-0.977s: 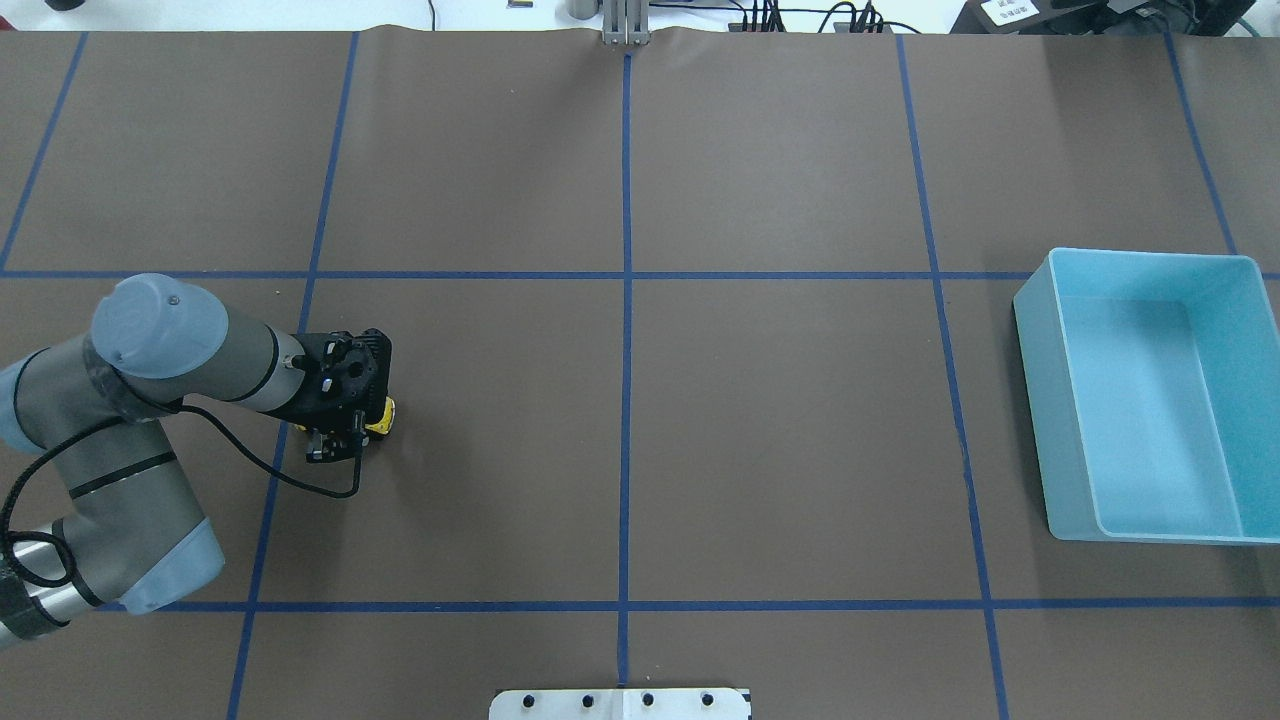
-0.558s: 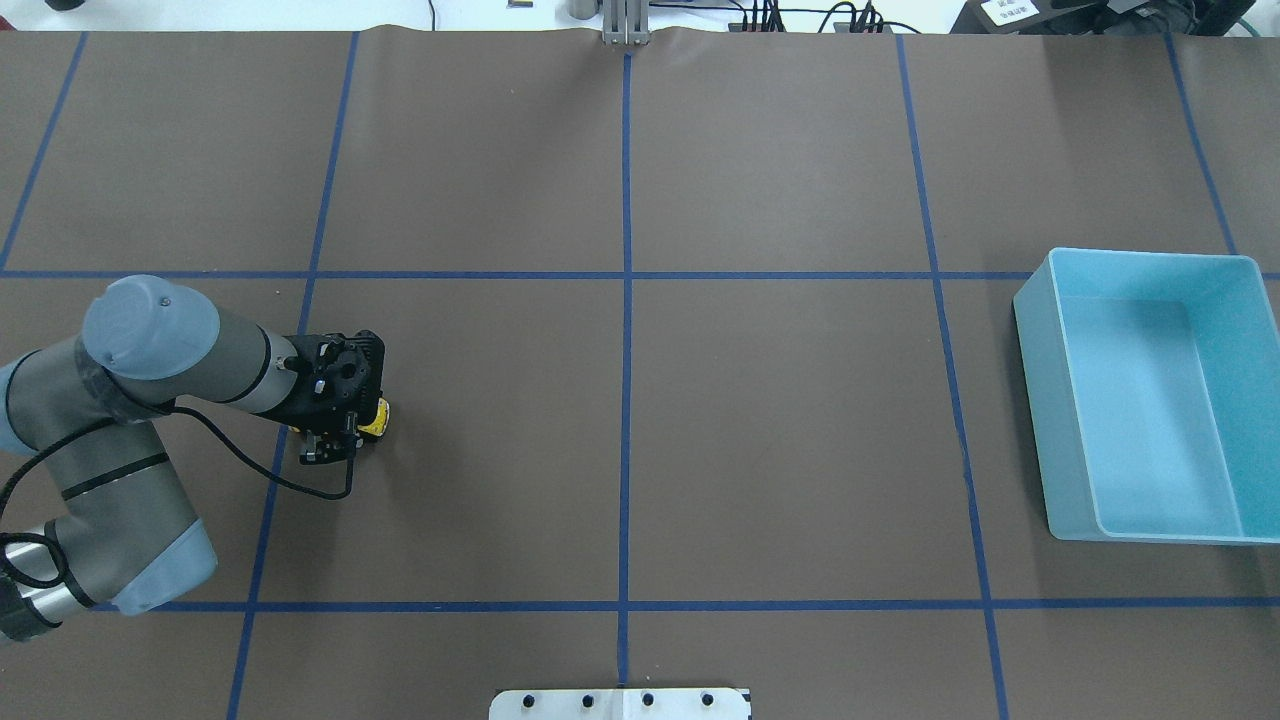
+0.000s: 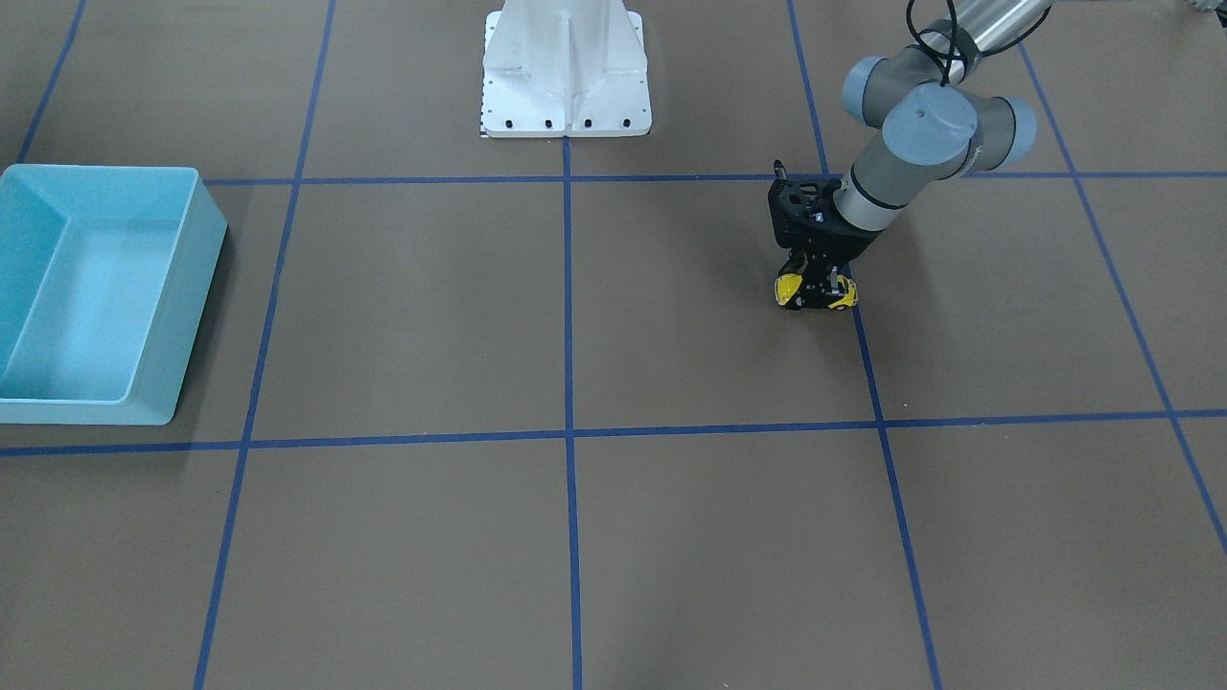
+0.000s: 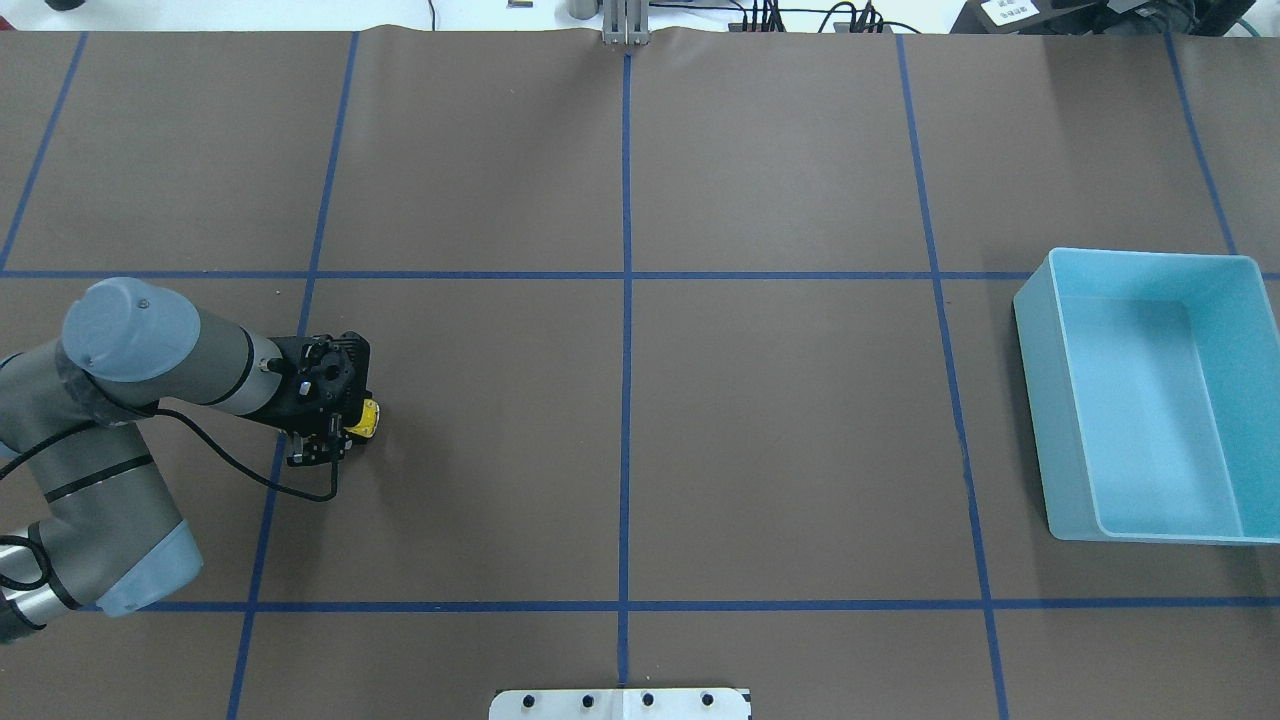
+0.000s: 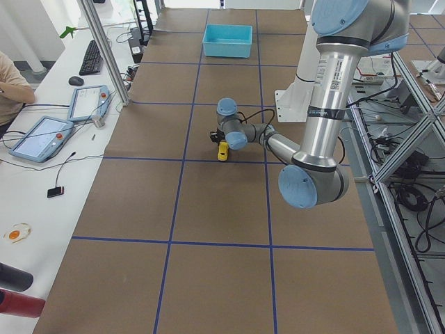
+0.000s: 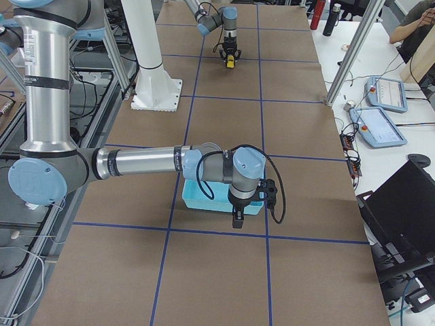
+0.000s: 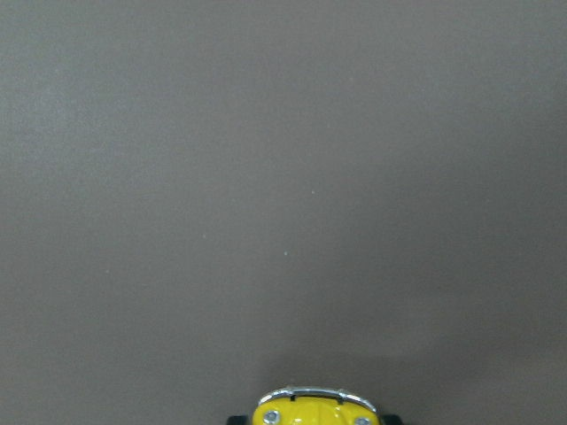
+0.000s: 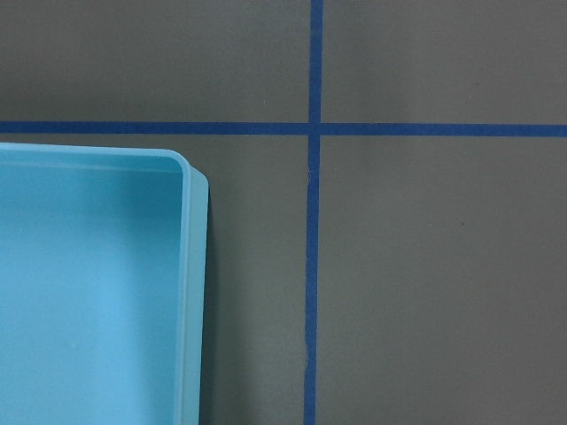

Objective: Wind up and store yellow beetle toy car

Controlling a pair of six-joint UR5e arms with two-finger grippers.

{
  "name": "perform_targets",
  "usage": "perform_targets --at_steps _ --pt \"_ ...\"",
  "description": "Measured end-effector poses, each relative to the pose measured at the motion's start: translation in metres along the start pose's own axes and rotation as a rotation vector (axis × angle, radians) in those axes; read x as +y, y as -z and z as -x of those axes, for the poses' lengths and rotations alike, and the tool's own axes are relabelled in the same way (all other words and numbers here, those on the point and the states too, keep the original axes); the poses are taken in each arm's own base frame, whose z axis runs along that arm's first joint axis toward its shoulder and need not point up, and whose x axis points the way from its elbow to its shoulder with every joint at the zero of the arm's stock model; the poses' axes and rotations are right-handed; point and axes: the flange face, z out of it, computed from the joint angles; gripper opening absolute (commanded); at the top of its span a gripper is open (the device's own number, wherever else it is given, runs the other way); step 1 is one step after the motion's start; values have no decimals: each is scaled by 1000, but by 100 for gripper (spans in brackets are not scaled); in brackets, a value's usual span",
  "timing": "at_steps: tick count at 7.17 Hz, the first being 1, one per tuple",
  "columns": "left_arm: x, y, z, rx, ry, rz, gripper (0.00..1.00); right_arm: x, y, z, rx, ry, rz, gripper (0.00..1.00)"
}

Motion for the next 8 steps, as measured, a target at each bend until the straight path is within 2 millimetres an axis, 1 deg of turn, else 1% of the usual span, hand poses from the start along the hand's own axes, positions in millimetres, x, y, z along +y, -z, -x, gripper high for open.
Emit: perform_targets --at_steps 4,8 --pt "12 5 0 5 2 -17 0 0 0 0 0 1 0 100" --pt "21 5 -3 7 2 -23 0 1 -1 -1 1 1 2 100"
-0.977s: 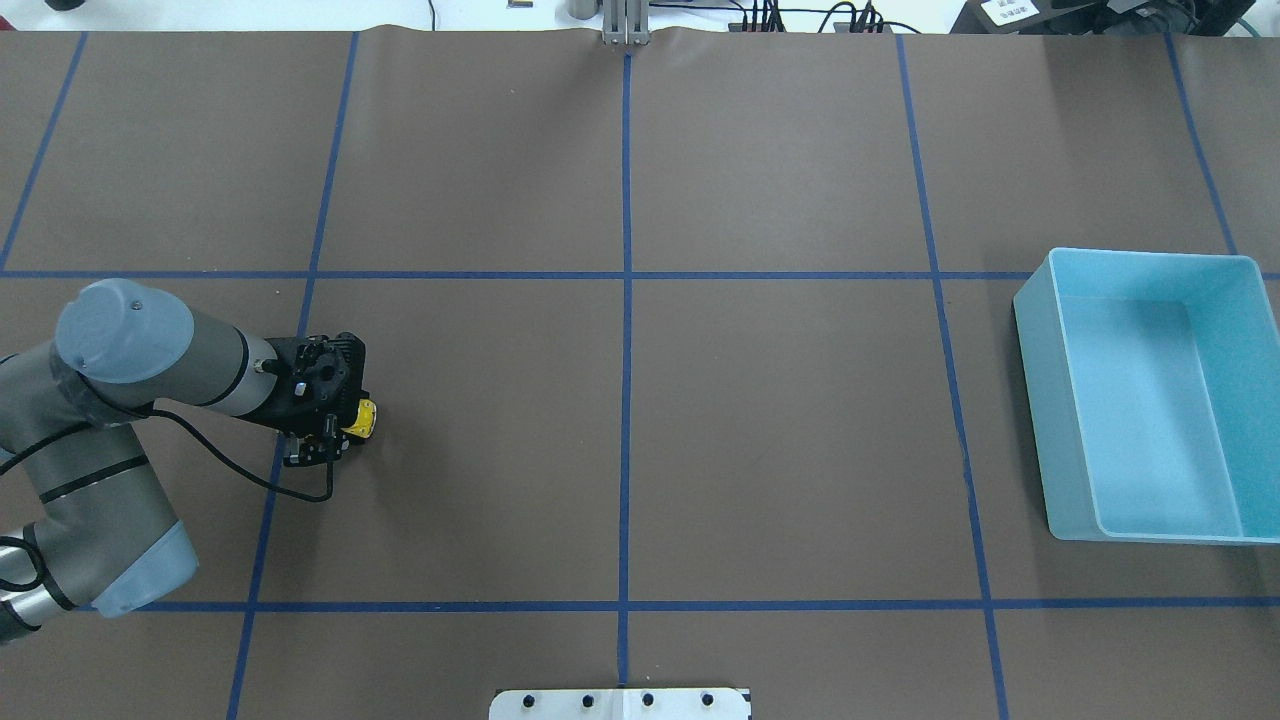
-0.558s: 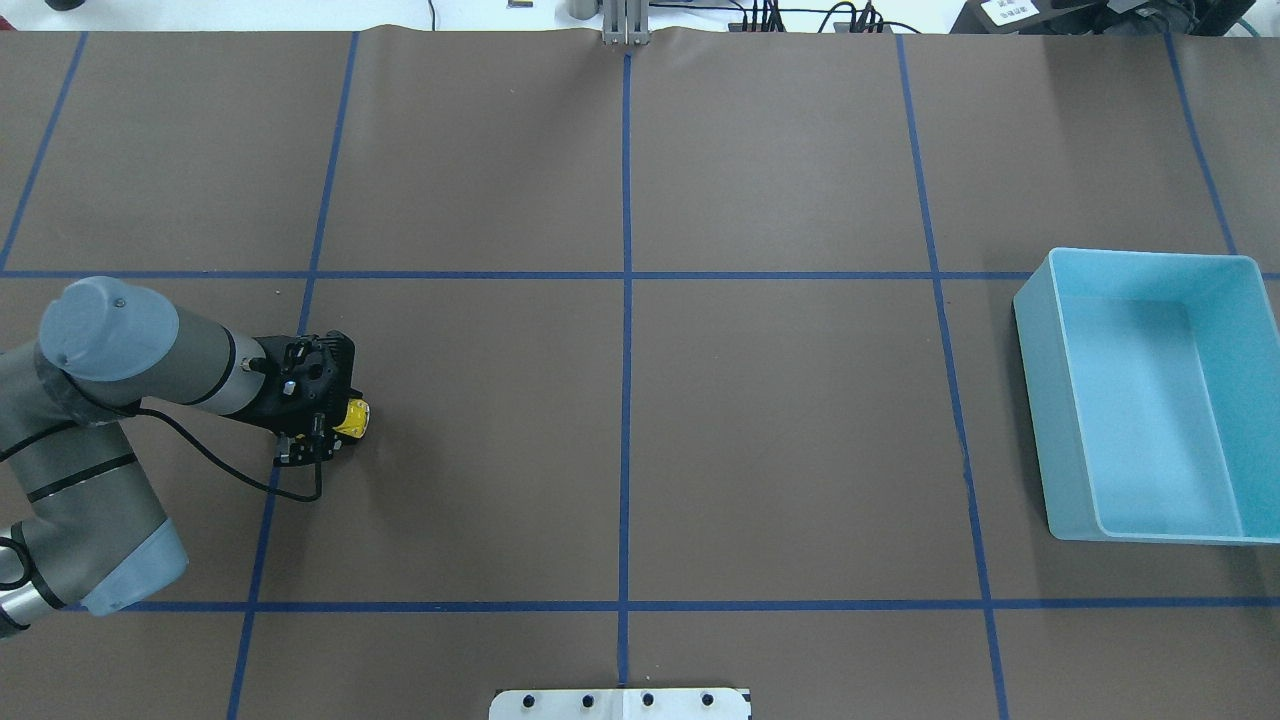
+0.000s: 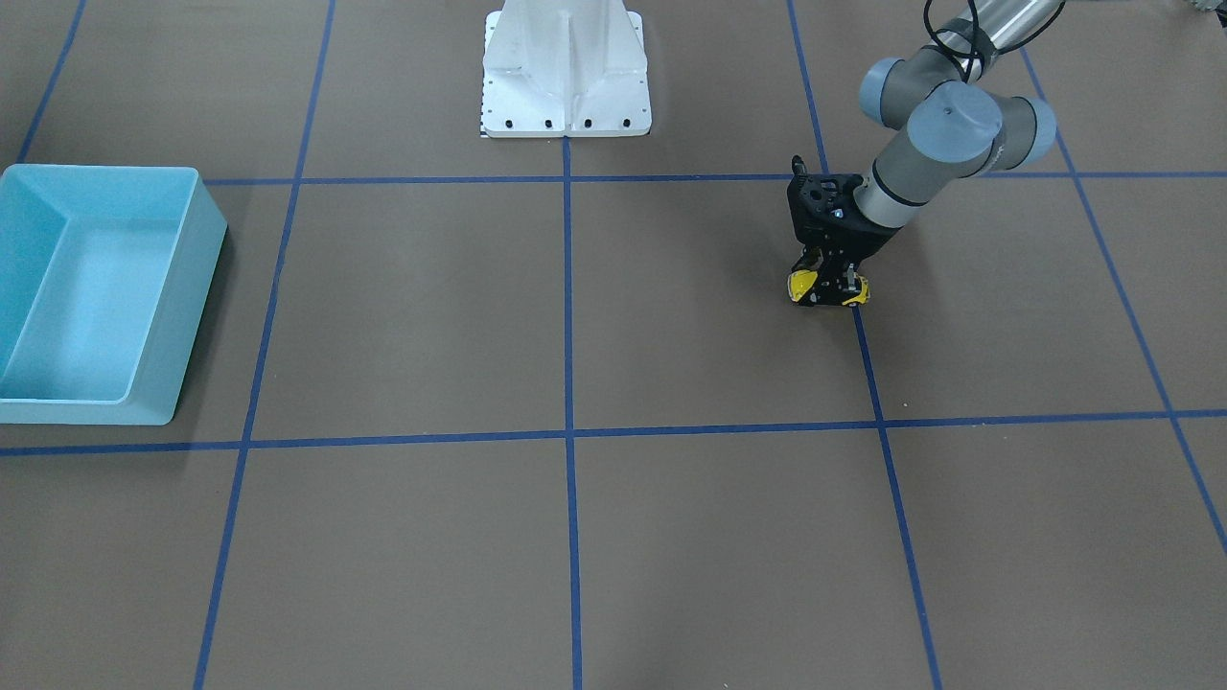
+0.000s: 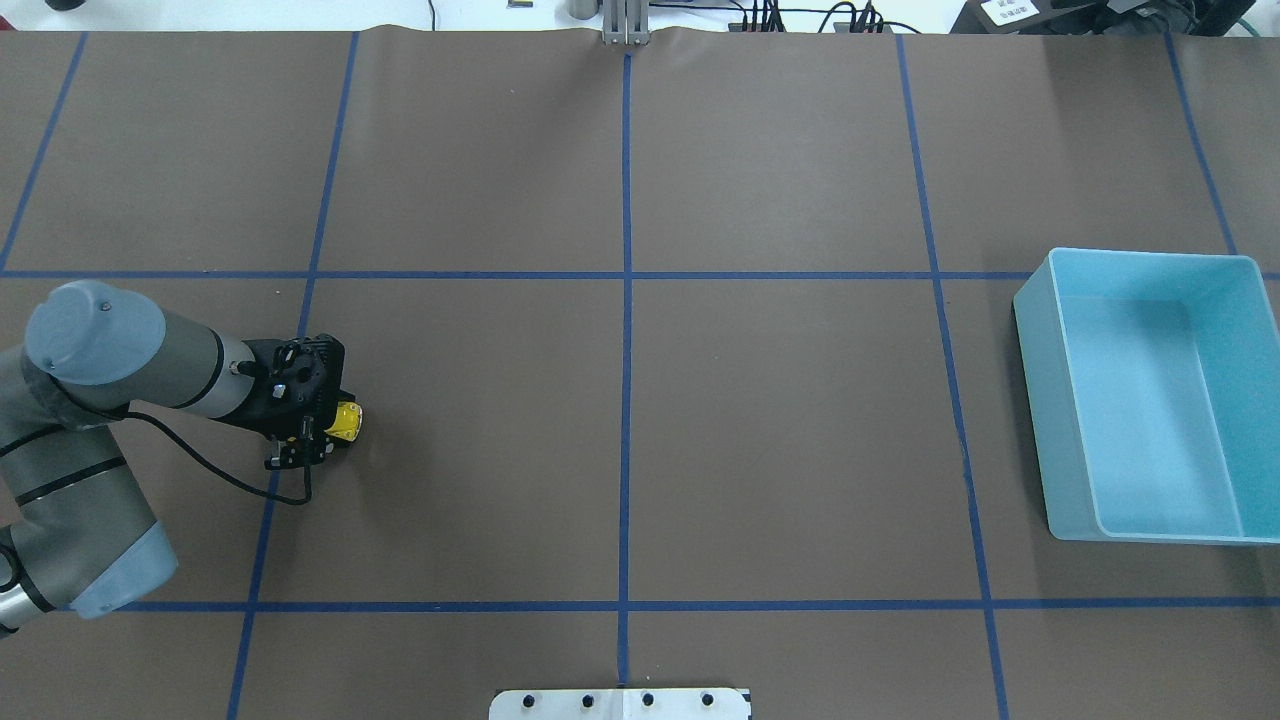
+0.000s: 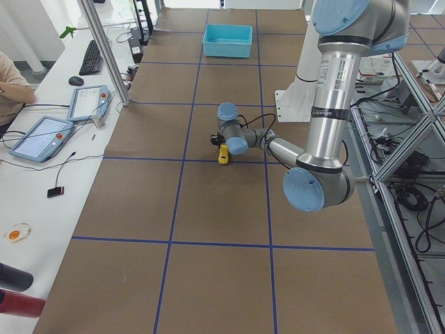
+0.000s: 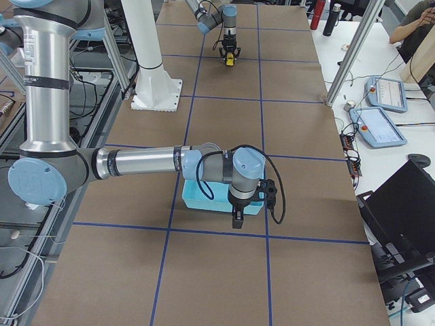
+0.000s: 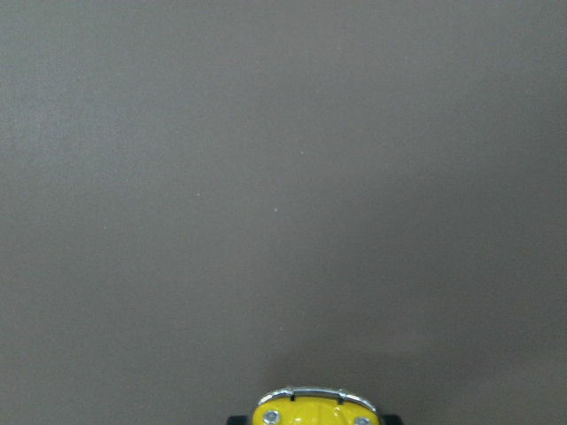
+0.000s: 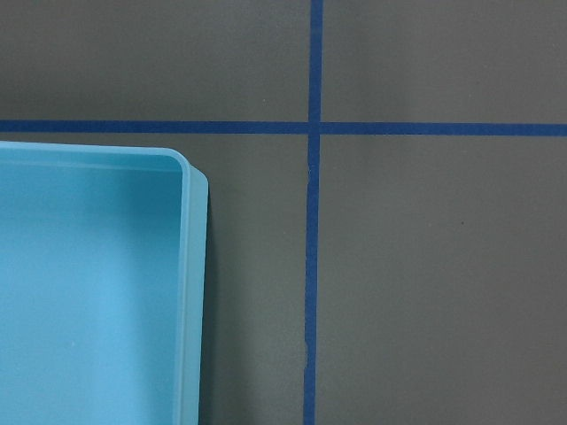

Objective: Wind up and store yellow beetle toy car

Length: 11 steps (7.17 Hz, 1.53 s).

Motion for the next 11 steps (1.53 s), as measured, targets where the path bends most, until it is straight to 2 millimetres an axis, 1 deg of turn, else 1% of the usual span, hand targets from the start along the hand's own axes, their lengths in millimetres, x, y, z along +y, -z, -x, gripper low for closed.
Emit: perform_targets --at_steps 5,8,9,10,11 --pt "12 0 0 1 -1 -16 0 0 0 -1 1 0 1 100" --pt "32 1 -3 2 1 -26 0 3 0 0 0 -1 0 100" --pt "41 2 -4 -3 0 -31 0 3 1 1 -1 0 0 100" --pt "50 4 -6 -9 0 -35 72 3 1 1 -1 0 0 100" --pt "53 6 -7 -12 -3 -41 100 3 0 1 -1 0 -1 100"
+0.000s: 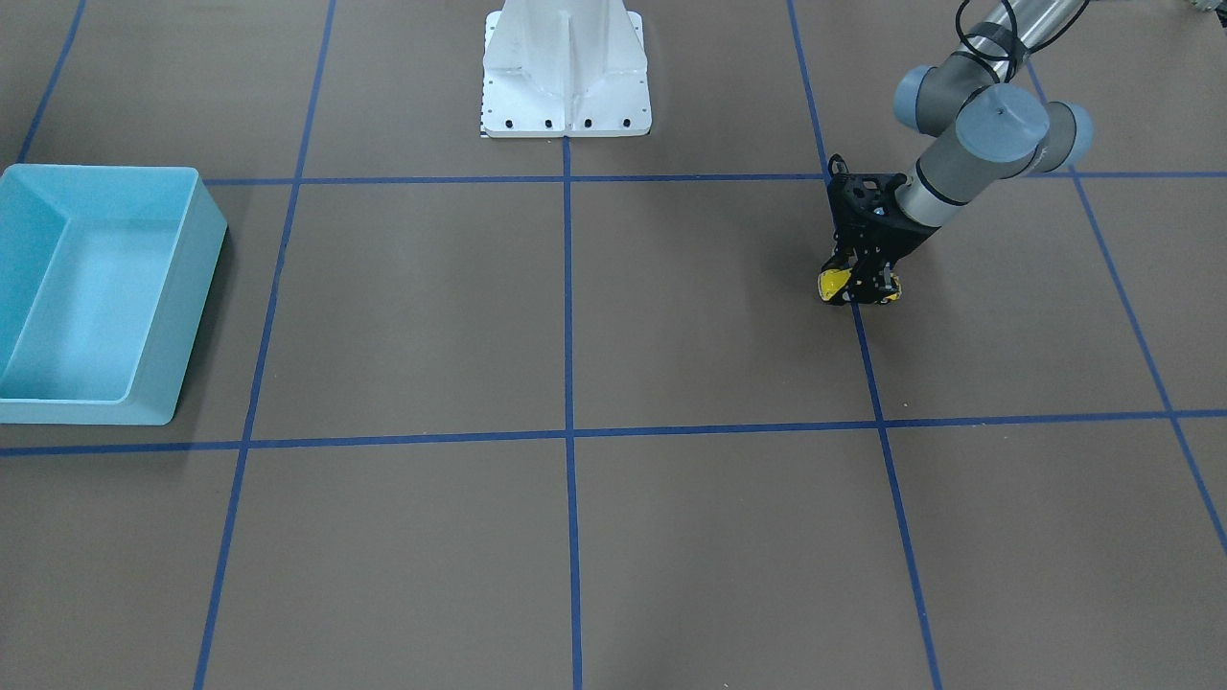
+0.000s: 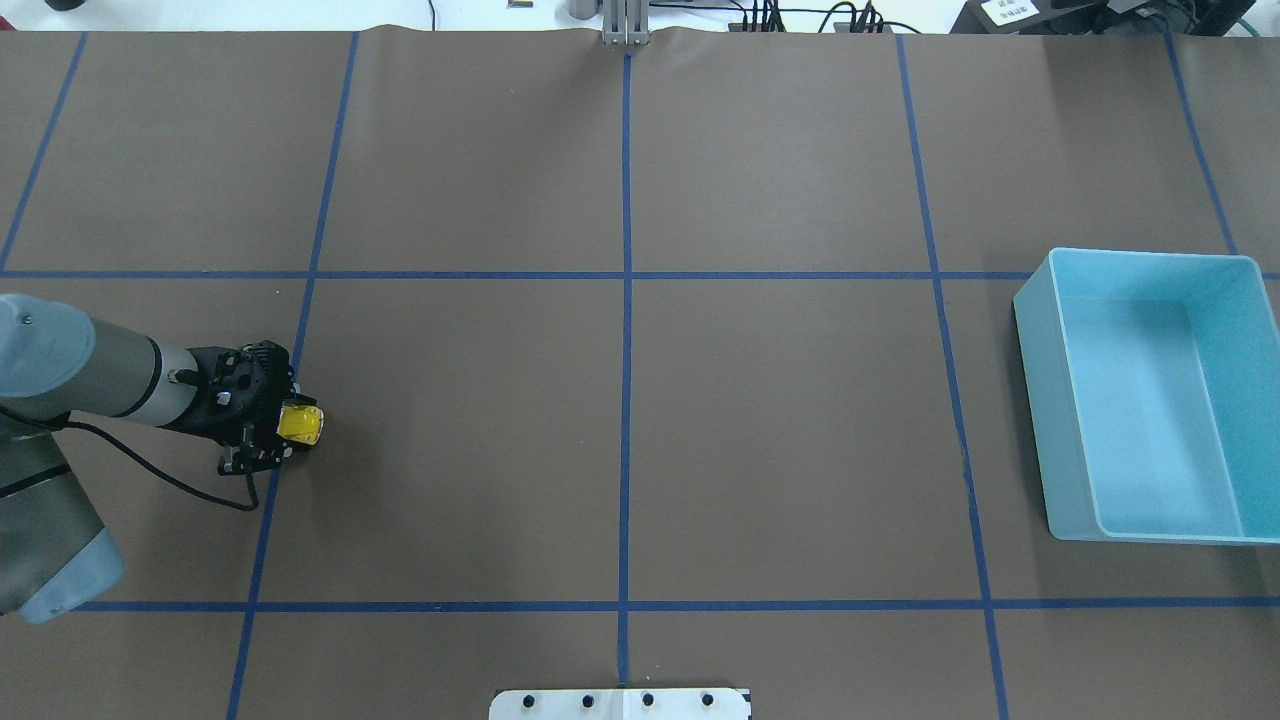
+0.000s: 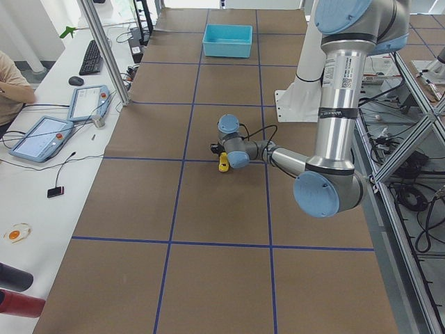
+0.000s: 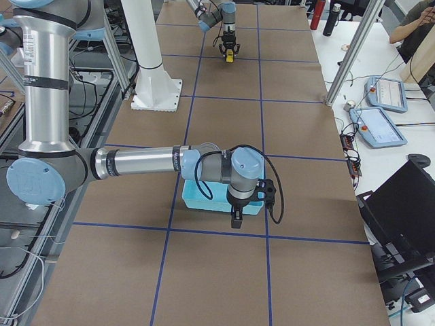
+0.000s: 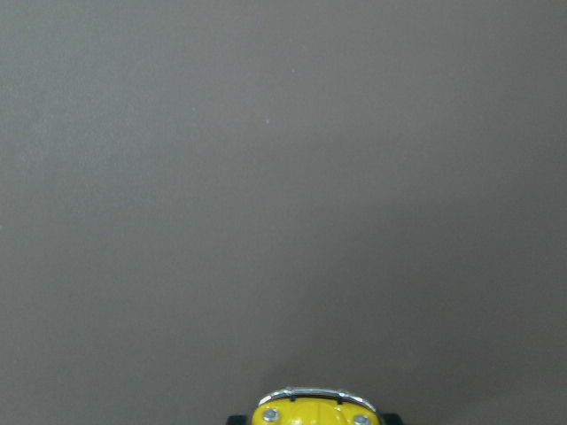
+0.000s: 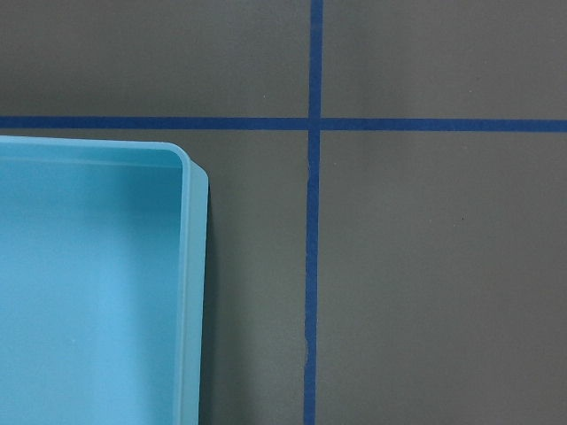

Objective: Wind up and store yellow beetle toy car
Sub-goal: 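Release the car so it rolls toward the bin, lifting the left gripper away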

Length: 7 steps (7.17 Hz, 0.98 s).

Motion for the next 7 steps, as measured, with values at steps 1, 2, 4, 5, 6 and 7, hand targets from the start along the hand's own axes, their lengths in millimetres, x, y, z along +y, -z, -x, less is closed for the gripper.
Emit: perform_targets --at_steps 1,2,4,5,6,7 --pt "-1 1 -1 0 -5 -7 100 -1 0 0 0 0 0 100" --pt "-2 5 0 -4 -2 -13 100 -2 0 0 0 0 0 100" --pt "-1 9 3 -6 3 -18 100 -2 1 1 0 1 -1 100" --pt "0 11 4 -8 5 -18 100 -2 1 1 0 0 -1 100" --pt "1 13 6 -9 7 -18 100 -2 1 1 0 -1 0 100" --pt "4 17 10 -10 13 -19 100 -2 1 1 -1 -1 -1 100"
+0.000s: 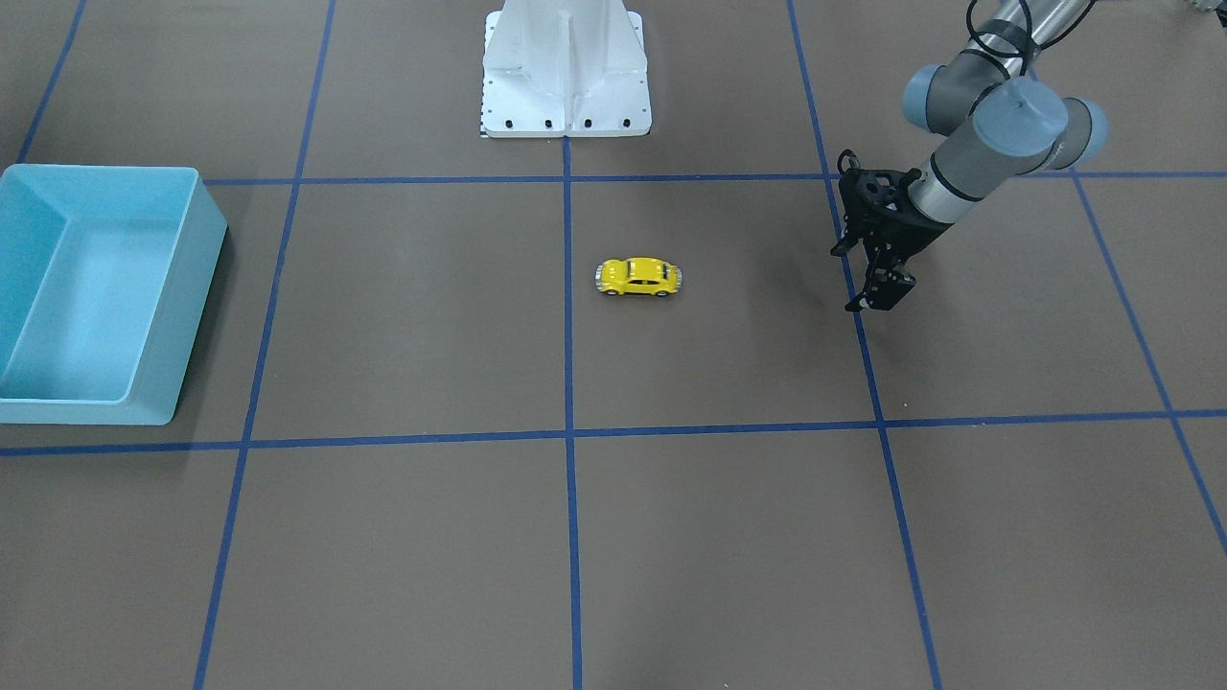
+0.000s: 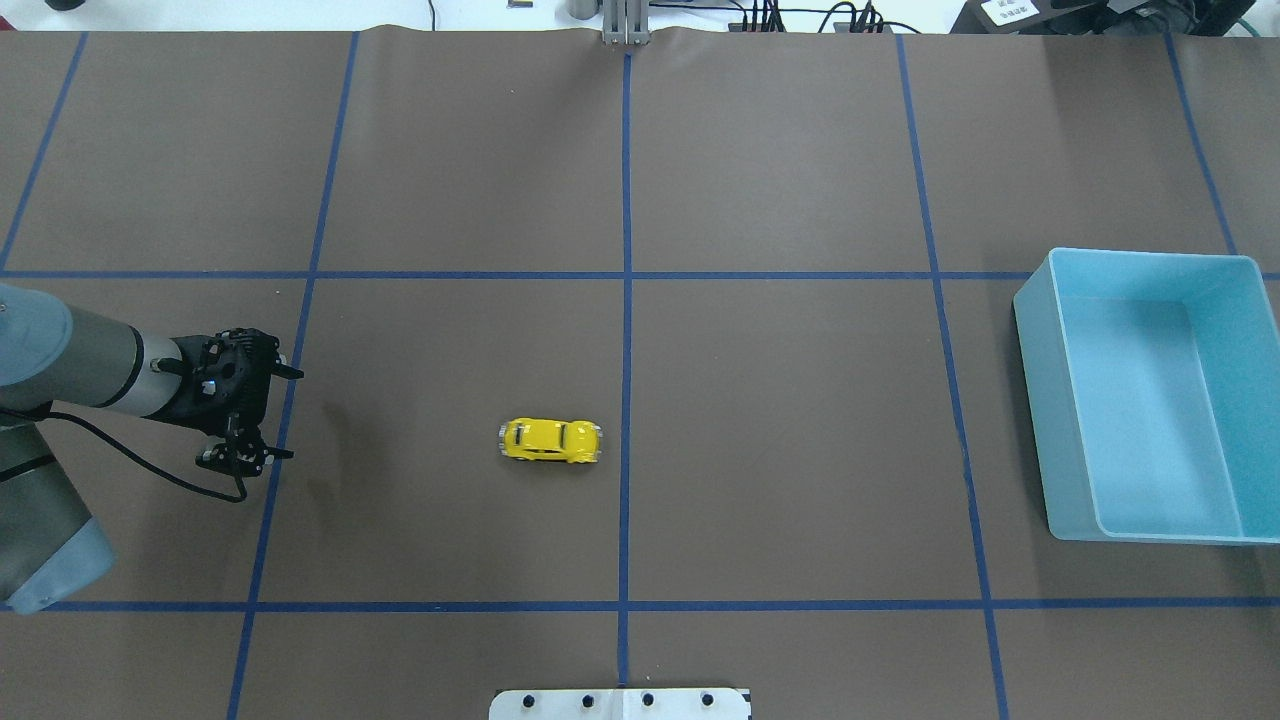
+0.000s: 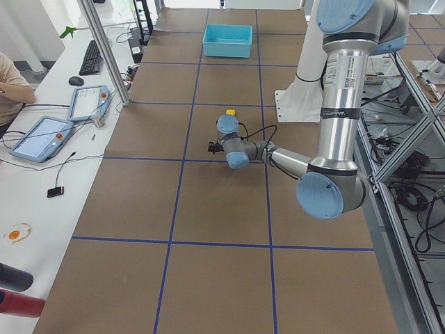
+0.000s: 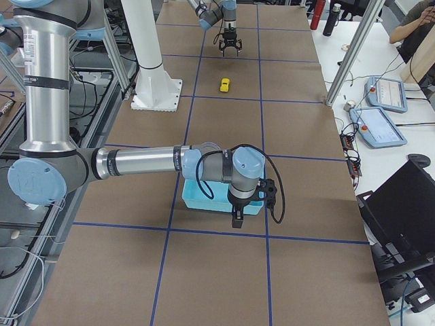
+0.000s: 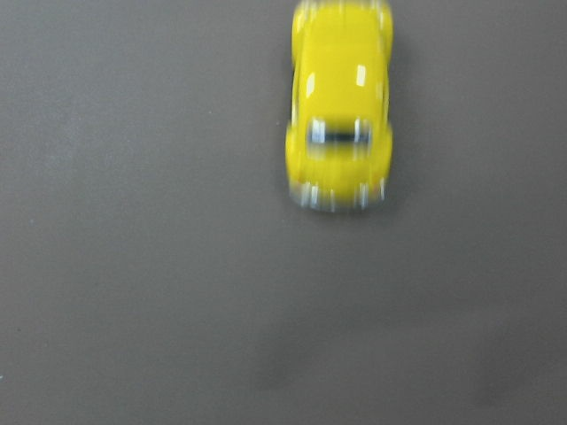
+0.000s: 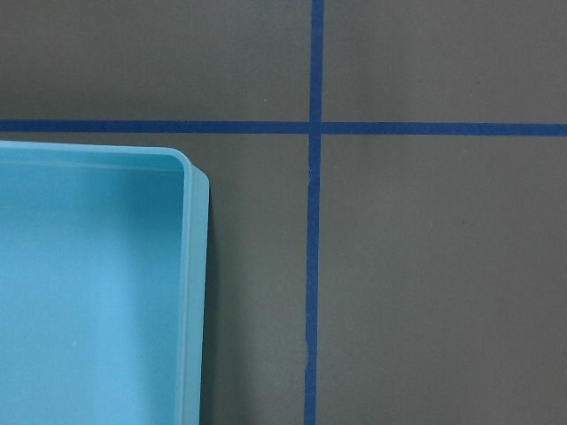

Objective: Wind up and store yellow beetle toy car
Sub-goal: 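Release the car so it rolls toward the bin, lifting the left gripper away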

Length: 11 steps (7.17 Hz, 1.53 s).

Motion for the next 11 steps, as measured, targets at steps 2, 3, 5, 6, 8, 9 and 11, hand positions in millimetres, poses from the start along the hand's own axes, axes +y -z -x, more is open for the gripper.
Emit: perform_targets --at_steps 2,3,5,6,8,9,11 --pt "9 12 13 -12 22 1 100 0 0 0 0 0 -1 100" --pt "14 19 21 -26 35 4 100 0 1 1 0 0 -1 100" --pt "37 41 46 -76 89 34 100 0 1 1 -1 -2 -2 100" --pt "55 57 63 -97 147 74 100 -1 1 2 0 -2 -4 100" --pt "102 100 99 -129 311 165 100 -4 3 4 -6 3 -9 100" --pt "131 123 115 -145 407 205 100 -7 6 7 -6 9 -16 100" --pt "200 173 137 -160 697 239 100 -25 23 31 -6 60 -55 100"
